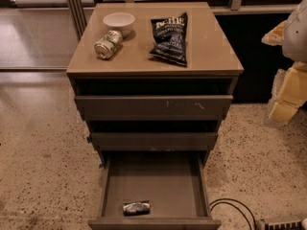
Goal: Pick redbull can from bottom drawer and place on counter
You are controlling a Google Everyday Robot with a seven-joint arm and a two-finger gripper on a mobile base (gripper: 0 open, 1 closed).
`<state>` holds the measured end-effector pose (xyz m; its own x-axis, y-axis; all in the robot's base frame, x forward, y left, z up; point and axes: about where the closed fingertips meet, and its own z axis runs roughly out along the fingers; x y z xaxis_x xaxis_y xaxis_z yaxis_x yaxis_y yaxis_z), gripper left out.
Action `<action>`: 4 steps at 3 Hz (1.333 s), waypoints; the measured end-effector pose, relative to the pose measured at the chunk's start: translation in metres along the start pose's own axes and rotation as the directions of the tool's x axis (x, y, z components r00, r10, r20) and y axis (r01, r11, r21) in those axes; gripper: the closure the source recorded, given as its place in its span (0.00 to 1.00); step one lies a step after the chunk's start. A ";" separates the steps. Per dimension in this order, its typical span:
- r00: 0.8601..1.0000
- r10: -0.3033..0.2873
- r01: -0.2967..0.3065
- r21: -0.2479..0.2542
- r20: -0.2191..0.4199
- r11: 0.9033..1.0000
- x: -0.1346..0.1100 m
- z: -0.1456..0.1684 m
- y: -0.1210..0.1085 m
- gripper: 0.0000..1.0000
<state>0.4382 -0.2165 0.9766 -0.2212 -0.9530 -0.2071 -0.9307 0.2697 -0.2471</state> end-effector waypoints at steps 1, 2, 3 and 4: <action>1.000 0.000 0.000 0.000 0.000 1.000 0.000 0.000 0.000 0.00; 1.000 -0.003 0.002 0.017 0.025 1.000 0.000 0.018 -0.001 0.00; 0.993 0.004 -0.003 -0.011 0.119 1.000 0.016 0.078 -0.002 0.00; 0.961 -0.001 0.016 -0.054 0.275 0.998 0.023 0.151 0.004 0.00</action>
Offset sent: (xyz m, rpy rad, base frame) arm 0.0192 0.0041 -0.0552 0.0575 -0.0512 0.0160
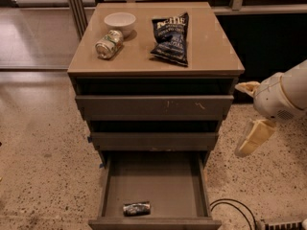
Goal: Pick redbull can from bottom drawer and place on counter
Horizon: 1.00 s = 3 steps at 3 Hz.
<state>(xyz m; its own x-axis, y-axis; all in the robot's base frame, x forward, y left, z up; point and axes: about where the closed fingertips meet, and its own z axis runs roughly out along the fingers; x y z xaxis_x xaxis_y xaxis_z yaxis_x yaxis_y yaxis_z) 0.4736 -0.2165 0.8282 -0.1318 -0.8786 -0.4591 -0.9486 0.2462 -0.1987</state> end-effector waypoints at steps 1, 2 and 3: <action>0.986 -0.012 0.019 -0.041 0.165 0.999 0.019 0.072 0.010 0.00; 0.959 -0.031 0.060 -0.093 0.280 0.994 0.033 0.142 0.029 0.00; 0.944 -0.021 0.070 -0.137 0.331 0.988 0.042 0.208 0.052 0.00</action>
Offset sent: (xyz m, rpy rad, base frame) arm 0.0074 0.0568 -0.2304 0.3996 0.0139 0.2315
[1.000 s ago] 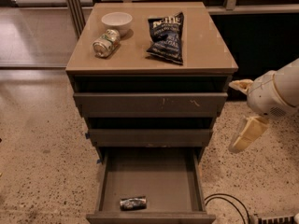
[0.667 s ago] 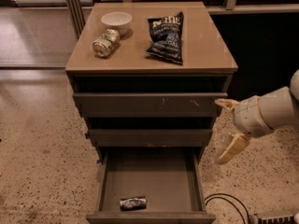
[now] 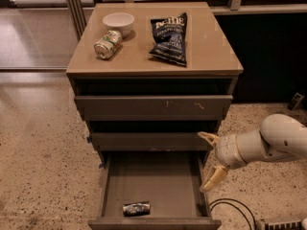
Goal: Pick redbull can from bottom drawer and place on counter
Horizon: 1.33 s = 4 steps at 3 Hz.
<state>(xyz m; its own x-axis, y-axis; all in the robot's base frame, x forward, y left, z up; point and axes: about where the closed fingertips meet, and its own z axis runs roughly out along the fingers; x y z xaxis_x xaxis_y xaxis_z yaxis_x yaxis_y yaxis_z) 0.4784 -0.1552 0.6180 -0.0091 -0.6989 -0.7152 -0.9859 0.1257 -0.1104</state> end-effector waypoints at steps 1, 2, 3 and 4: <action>1.000 0.000 0.000 0.000 0.000 1.000 0.000 0.000 0.000 0.00; 1.000 -0.004 0.004 -0.002 -0.002 1.000 0.008 0.013 0.006 0.00; 0.998 0.052 -0.053 -0.009 -0.037 0.999 0.032 0.058 0.022 0.00; 0.991 0.096 -0.095 0.010 -0.094 0.995 0.048 0.116 0.024 0.00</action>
Offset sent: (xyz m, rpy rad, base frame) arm -0.0087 0.0069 -0.0360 -0.0093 -0.0078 0.0031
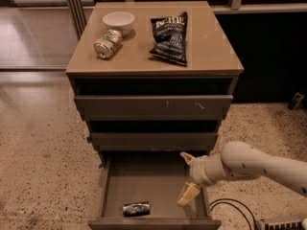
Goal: Pick redbull can from bottom drawer and place on counter
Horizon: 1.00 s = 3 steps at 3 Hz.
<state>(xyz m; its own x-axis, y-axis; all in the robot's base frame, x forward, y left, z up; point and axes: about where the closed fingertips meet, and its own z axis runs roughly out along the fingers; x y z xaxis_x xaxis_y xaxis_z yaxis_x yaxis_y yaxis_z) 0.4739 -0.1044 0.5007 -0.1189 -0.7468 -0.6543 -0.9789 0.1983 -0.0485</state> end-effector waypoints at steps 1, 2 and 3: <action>0.999 0.028 -0.027 0.005 -0.041 1.000 0.011 0.067 0.003 0.00; 0.997 0.038 -0.036 0.038 -0.069 0.999 0.026 0.121 -0.009 0.00; 0.998 0.063 -0.063 0.010 -0.025 0.998 0.061 0.193 -0.040 0.00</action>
Offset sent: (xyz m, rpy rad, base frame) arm 0.0886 0.0855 -0.2079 -0.0601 0.0480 -0.0807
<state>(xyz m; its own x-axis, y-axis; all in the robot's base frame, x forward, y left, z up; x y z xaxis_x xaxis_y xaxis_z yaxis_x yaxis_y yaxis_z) 0.5374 -0.0354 0.3169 -0.1846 -0.7482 -0.6373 -0.9677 0.2516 -0.0150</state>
